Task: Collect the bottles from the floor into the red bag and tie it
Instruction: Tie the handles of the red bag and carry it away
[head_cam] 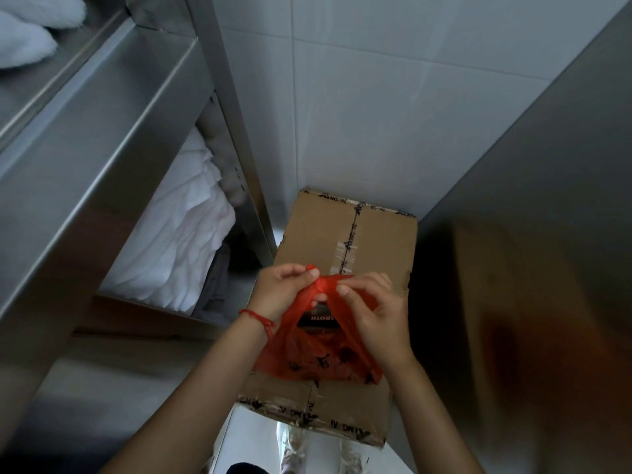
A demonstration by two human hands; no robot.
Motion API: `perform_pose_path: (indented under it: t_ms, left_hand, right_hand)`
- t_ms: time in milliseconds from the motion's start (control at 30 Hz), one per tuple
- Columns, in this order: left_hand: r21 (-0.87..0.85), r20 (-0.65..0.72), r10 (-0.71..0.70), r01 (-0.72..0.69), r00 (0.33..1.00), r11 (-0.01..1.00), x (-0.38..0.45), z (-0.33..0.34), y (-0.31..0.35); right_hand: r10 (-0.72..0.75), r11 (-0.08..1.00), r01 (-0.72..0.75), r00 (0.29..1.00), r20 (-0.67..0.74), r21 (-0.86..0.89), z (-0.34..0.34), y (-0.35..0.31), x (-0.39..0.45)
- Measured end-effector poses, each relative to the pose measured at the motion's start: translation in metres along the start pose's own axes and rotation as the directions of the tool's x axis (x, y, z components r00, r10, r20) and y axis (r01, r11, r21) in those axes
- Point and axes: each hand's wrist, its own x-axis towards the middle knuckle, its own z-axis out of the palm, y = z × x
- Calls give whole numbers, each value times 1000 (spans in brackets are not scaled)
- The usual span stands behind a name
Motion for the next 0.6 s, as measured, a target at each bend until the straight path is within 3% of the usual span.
perform_pose_path:
  t_ms: [133,267,367,500,600]
  left_hand:
    - [-134,28,-98,101,995,986,1,2,4]
    - [-68,18,-86,87,996,994,1,1,4]
    - [147,31,66,-70,997,987,0,-3,6]
    - [281,143,309,-338,940,898,-7,-4,3]
    - [273,72,362,-368,929,889,-10,-2,-4]
  right_hand:
    - [-20,1000,21,993,115,-8,11,-2,-6]
    - [79,997,-77,993,84,-23,16,-4,-2]
    - [217,976,-209,960,176,-63,13,-2,6]
    - [69,974,-9,963,261,-225,11,7,16]
    - [93,948,-13,967,235,-319,15,16,17]
